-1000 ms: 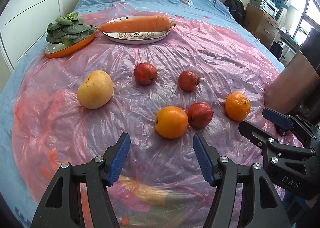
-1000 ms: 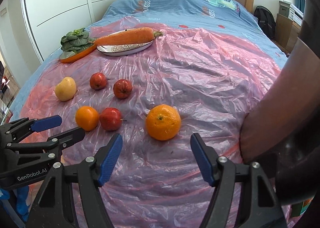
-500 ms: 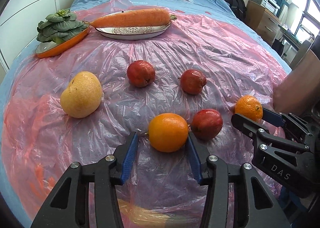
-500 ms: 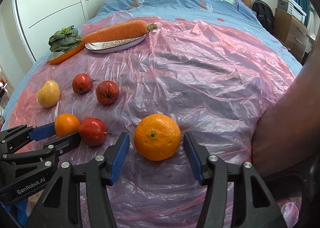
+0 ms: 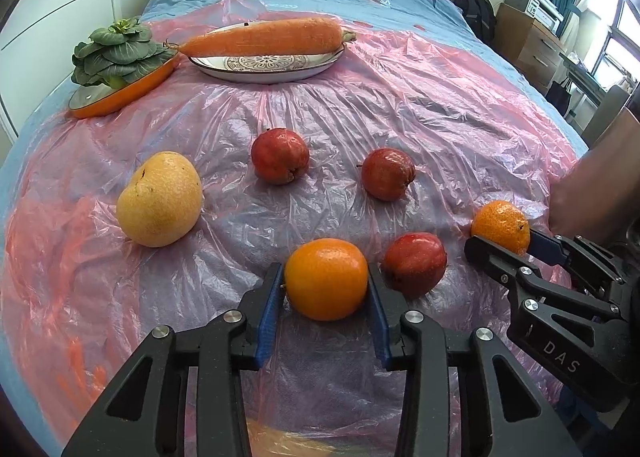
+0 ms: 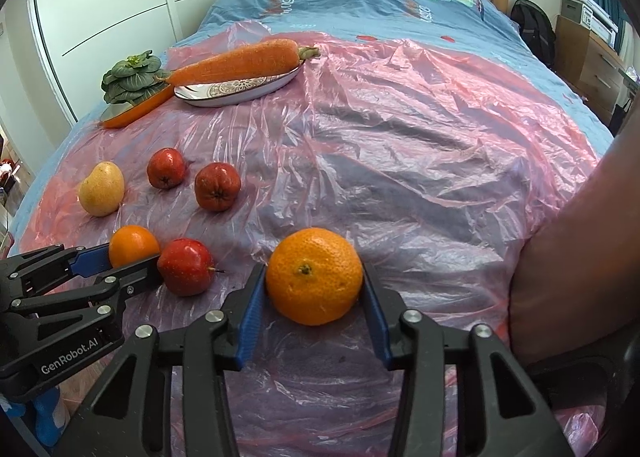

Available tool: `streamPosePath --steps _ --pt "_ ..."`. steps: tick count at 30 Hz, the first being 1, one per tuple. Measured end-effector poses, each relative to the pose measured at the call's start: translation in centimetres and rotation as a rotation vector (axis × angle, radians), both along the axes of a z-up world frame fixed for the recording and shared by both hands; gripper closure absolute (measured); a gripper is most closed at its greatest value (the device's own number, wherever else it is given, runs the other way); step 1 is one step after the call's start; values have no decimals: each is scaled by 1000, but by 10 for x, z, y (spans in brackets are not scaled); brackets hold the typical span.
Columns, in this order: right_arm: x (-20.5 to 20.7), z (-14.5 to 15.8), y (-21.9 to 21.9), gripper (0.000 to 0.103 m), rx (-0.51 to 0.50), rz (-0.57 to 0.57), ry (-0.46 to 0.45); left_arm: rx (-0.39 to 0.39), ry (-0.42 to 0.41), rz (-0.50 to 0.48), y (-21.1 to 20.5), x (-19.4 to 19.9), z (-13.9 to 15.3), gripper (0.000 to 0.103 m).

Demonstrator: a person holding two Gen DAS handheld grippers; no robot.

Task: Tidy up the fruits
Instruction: 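Grasp an orange with the left gripper while the right grasps another orange, then lift both held oranges and carry them over the green tray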

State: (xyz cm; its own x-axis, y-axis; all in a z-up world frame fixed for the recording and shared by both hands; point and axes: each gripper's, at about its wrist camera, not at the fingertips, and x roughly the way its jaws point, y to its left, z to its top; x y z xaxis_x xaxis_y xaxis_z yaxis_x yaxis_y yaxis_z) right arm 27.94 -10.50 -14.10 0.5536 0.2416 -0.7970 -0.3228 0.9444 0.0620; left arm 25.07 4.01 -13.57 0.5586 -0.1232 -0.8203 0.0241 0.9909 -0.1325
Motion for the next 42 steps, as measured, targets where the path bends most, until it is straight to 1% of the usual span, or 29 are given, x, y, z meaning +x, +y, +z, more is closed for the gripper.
streamPosePath --steps 5,12,16,22,27,33,42 --pt "-5 13 1 45 7 3 -19 -5 -18 9 4 -6 14 69" --pt "-21 40 9 45 11 21 -52 -8 -50 22 14 -25 39 69" --pt "-38 57 15 45 18 42 -65 -9 -71 28 20 -43 55 69" --pt "-74 78 20 45 38 67 -67 -30 -86 55 33 -77 74 69" --pt "-107 84 21 45 45 78 -57 -20 -91 63 37 -109 80 69" --pt "-143 84 18 45 37 78 -40 -14 -88 64 36 -147 81 69" --pt "-187 83 -11 45 25 45 -29 5 -101 36 18 -189 87 69"
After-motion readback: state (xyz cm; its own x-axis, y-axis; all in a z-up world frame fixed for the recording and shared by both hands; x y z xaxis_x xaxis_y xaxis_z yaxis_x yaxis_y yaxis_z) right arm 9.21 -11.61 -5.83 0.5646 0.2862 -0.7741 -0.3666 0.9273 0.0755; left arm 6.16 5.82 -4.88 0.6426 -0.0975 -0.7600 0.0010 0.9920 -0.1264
